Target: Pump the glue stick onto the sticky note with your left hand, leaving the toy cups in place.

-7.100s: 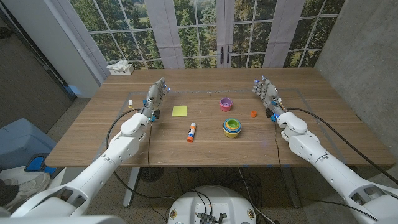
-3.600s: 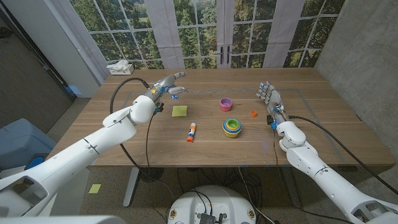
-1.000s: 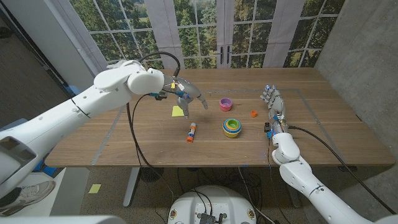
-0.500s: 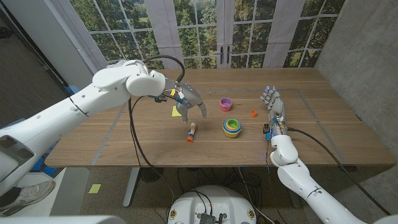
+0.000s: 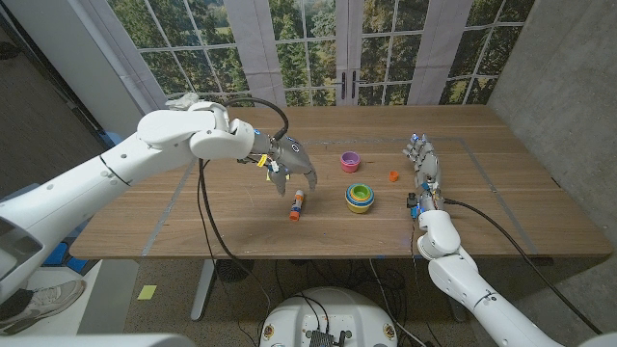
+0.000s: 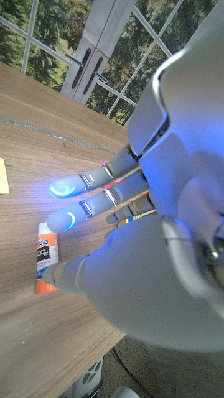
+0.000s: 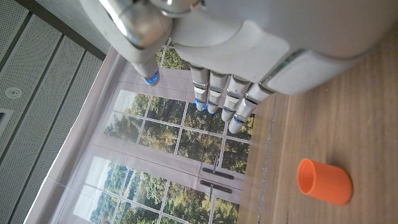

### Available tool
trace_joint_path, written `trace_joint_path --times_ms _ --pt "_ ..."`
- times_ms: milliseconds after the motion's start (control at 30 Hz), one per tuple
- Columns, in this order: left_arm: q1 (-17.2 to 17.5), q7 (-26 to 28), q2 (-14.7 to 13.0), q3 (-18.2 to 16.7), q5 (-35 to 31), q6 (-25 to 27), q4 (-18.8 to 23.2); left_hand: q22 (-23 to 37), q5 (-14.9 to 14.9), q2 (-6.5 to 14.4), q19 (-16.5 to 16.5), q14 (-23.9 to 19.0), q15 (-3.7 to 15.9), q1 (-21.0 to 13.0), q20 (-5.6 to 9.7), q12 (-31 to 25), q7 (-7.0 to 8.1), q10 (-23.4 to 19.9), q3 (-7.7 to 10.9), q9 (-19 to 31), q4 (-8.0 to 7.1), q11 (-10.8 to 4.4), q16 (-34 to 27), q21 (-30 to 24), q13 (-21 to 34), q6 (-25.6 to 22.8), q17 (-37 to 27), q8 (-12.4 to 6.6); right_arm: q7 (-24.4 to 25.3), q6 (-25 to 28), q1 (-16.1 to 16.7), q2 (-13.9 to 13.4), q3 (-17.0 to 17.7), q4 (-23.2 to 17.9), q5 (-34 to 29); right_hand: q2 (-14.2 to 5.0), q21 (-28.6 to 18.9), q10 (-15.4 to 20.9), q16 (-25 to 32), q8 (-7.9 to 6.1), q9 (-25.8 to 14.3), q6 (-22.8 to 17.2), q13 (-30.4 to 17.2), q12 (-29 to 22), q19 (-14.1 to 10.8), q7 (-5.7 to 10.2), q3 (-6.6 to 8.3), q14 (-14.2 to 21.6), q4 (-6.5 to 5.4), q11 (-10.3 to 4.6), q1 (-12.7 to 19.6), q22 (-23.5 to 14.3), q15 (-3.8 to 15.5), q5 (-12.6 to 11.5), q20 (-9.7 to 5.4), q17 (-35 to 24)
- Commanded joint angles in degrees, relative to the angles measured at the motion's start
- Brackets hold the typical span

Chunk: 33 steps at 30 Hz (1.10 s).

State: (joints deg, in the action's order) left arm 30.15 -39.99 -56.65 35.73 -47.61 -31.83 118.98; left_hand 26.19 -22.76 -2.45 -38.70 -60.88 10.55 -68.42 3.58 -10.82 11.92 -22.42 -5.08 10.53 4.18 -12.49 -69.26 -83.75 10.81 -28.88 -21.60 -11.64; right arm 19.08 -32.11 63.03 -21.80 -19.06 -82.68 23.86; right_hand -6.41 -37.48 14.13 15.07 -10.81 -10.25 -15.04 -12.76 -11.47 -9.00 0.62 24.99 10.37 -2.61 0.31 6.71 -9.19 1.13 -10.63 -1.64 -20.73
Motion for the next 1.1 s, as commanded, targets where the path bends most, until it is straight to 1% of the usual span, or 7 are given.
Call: trace_joint_path --times_ms 33,67,300,533,767,1067,1100 --pt "2.3 9.9 -1.1 -1.8 -7.8 -8.0 -2.7 -0.2 -0.7 1.3 -0.3 -0.4 2.24 -0.5 8.12 -0.5 -0.08 -2.0 -0.57 0.2 -0.2 -0.03 0.1 -1.3 0.1 -2.4 -0.4 -0.56 -1.5 -0.2 -1.2 0.1 -0.3 1.4 0.5 0.08 0.2 0.6 0.2 -0.28 -0.2 -0.2 0.0 -0.6 -0.7 -0.3 -0.37 0.4 0.05 -0.1 -0.6 -0.3 0.08 0.0 -0.18 0.1" --pt "2.4 10.6 -1.1 -1.8 -8.0 -8.5 -3.2 -1.3 -0.6 1.5 -0.5 -1.1 2.24 -1.1 8.14 -0.5 -0.01 -3.3 -0.73 0.1 -0.1 -0.04 0.3 -1.7 0.1 -3.7 0.1 -0.54 -1.3 -0.2 -1.2 0.2 -0.3 1.4 0.6 0.06 0.2 0.6 0.2 -0.29 -0.2 -0.2 0.0 -0.6 -0.7 -0.28 -0.38 0.4 0.07 -0.1 -0.6 -0.3 0.15 0.0 -0.17 0.1" --pt "4.0 18.6 -1.6 -3.1 -10.1 -10.8 -5.7 -2.0 0.0 2.0 -1.0 -2.5 2.2 -1.6 8.17 -0.4 -0.03 -5.1 -0.92 0.1 -0.05 -0.09 0.1 -3.1 0.1 -5.9 0.9 -0.52 -1.3 0.1 -1.3 0.0 -0.2 1.4 0.5 0.32 0.5 0.7 0.2 -0.3 -0.2 -0.3 0.1 -0.6 -0.9 -0.45 -0.53 0.5 0.29 0.06 -0.6 -0.3 -0.02 0.0 -0.08 0.2" --pt "4.4 19.4 -1.4 -3.0 -10.5 -10.4 -7.0 -3.0 1.6 2.3 -1.8 -4.2 2.19 -2.3 8.2 -0.1 -0.01 -6.8 -0.87 0.1 0.27 -0.12 -0.6 -4.5 0.0 -7.5 1.8 -0.17 -0.9 0.7 -1.5 -0.2 -0.2 1.0 0.3 0.49 0.7 1.0 0.2 -0.3 -0.2 -0.3 0.1 -0.6 -0.9 -0.58 -0.66 0.7 0.39 0.1 -0.7 -0.3 -0.15 0.0 -0.05 0.3" --pt "4.3 24.5 -0.7 -2.1 -13.4 -10.9 -10.0 -3.9 3.7 2.6 -2.8 -5.5 2.13 -3.0 8.29 -0.1 0.0 -8.2 -0.33 0.3 0.76 -0.13 -1.2 -5.2 0.0 -9.1 3.0 -0.26 -0.9 1.5 -1.9 -0.4 -0.3 0.9 0.2 0.53 1.0 1.2 0.3 -0.31 -0.2 -0.3 0.2 -0.7 -1.0 -0.61 -0.76 0.9 0.52 0.31 -0.8 -0.3 -0.18 0.0 -0.01 0.4" --pt "2.5 27.1 0.5 0.1 -14.4 -11.7 -13.9 -3.9 5.4 2.8 -3.2 -6.1 2.15 -3.3 8.26 0.0 -0.06 -9.3 0.22 0.3 1.16 -0.15 -1.8 -5.5 0.0 -10.0 3.3 -0.23 -0.5 2.4 -2.2 -0.7 -0.3 0.6 0.1 0.52 1.3 1.2 0.3 -0.31 -0.2 -0.4 0.2 -0.6 -1.0 -0.63 -0.84 1.1 0.63 0.31 -0.8 -0.3 -0.29 0.0 -0.02 0.5" --pt "2.2 26.3 0.8 0.4 -13.4 -11.7 -14.5 -3.9 5.4 2.8 -3.1 -6.1 2.15 -3.3 8.26 0.0 -0.06 -9.3 0.24 0.3 1.16 -0.15 -1.8 -5.5 0.0 -10.1 3.4 -0.24 -0.3 2.6 -2.3 -0.7 -0.3 0.5 0.1 0.5 1.3 1.2 0.4 -0.3 -0.2 -0.4 0.3 -0.6 -1.1 -0.61 -0.84 1.1 0.65 0.32 -0.8 -0.3 -0.31 0.0 -0.03 0.5"
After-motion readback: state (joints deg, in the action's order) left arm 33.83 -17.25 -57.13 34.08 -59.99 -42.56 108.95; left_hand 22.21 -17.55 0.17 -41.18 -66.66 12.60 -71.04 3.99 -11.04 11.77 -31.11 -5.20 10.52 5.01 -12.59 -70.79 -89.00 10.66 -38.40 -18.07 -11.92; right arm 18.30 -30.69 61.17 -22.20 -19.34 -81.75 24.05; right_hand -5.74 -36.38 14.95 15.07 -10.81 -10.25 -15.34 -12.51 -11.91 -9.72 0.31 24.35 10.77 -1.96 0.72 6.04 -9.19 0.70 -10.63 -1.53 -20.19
